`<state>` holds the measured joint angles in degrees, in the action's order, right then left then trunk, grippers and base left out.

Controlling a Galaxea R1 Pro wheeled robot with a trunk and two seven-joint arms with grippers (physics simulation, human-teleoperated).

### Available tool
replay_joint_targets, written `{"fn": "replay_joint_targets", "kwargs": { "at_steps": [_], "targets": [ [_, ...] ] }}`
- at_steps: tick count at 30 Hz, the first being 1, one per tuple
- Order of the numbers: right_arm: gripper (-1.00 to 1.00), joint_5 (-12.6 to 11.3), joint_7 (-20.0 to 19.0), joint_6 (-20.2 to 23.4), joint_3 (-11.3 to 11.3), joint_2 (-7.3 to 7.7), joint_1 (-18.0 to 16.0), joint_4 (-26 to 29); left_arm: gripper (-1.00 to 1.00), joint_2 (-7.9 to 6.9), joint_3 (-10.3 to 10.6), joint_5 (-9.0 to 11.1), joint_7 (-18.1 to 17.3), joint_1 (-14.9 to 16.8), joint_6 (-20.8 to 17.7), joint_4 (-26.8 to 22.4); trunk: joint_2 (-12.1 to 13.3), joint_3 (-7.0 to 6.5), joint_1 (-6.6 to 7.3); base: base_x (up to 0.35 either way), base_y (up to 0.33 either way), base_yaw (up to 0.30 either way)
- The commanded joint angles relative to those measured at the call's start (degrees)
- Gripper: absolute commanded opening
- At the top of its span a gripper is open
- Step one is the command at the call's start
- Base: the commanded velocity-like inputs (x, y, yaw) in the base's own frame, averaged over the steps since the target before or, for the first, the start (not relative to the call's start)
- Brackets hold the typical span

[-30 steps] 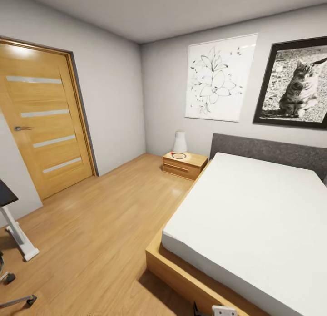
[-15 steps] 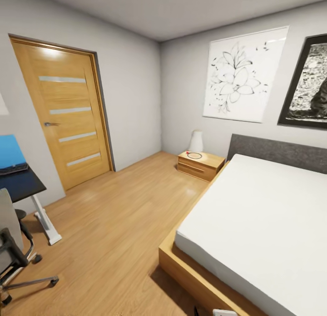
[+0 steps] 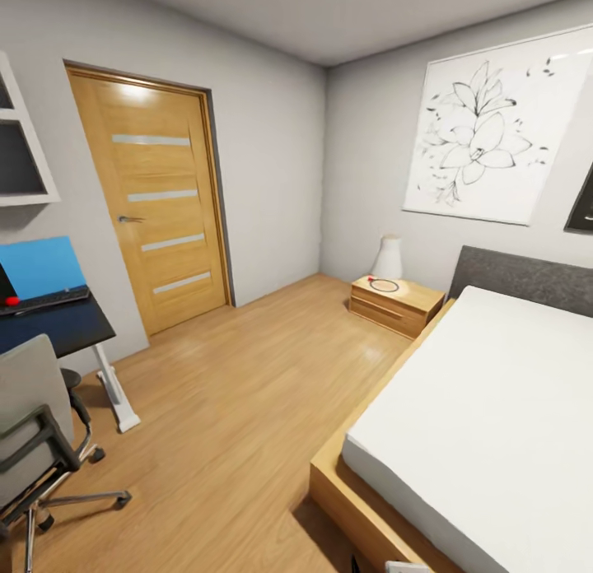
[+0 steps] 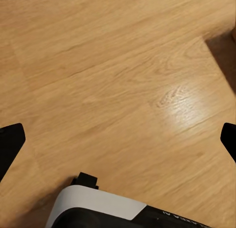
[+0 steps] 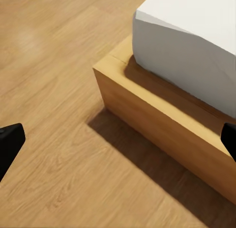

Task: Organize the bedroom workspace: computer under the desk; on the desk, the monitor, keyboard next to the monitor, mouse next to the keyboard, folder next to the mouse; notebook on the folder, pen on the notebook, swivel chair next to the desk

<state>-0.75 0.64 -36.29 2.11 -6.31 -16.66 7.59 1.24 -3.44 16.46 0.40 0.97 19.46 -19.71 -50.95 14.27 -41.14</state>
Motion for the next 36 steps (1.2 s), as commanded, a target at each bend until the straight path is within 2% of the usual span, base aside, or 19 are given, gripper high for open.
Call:
{"fn": "replay_joint_targets", "kwargs": {
  "at_steps": [1, 9, 21, 29, 36],
  "targets": [
    [1.0, 0.0, 0.0, -0.2, 0.2, -0.02, 0.0, 0.0, 1.0, 0.03, -0.3, -0.1, 0.0, 0.0, 0.1, 0.0, 0.0, 0.12, -0.02, 0.082, 0.0, 0.091],
    [1.0, 0.0, -0.1, -0.2, 0.1, 0.06, 0.0, 0.0, 1.0, 0.02, -0.3, -0.1, 0.0, 0.1, 0.1, 0.0, 0.0, 0.26, -0.02, 0.079, 0.0, 0.035],
    [1.0, 0.0, 0.0, -0.3, 0.1, -0.15, 0.0, -0.1, 1.0, -0.22, -0.3, 0.0, 0.0, 0.1, 0.1, 0.0, 0.0, 0.27, -0.02, 0.301, 0.0, 0.011],
    [1.0, 0.1, 0.0, -0.3, 0.1, -0.14, 0.0, -0.1, 1.0, -0.5, -0.3, -0.1, 0.0, 0.0, 0.1, 0.0, 0.0, 0.28, -0.02, 0.327, 0.0, 0.256],
    [1.0, 0.1, -0.1, -0.3, 0.1, -0.11, 0.0, -0.1, 1.0, -0.45, -0.3, -0.1, 0.0, 0.1, 0.1, 0.0, 0.0, 0.48, -0.02, 0.192, 0.0, 0.275]
  ]
}}
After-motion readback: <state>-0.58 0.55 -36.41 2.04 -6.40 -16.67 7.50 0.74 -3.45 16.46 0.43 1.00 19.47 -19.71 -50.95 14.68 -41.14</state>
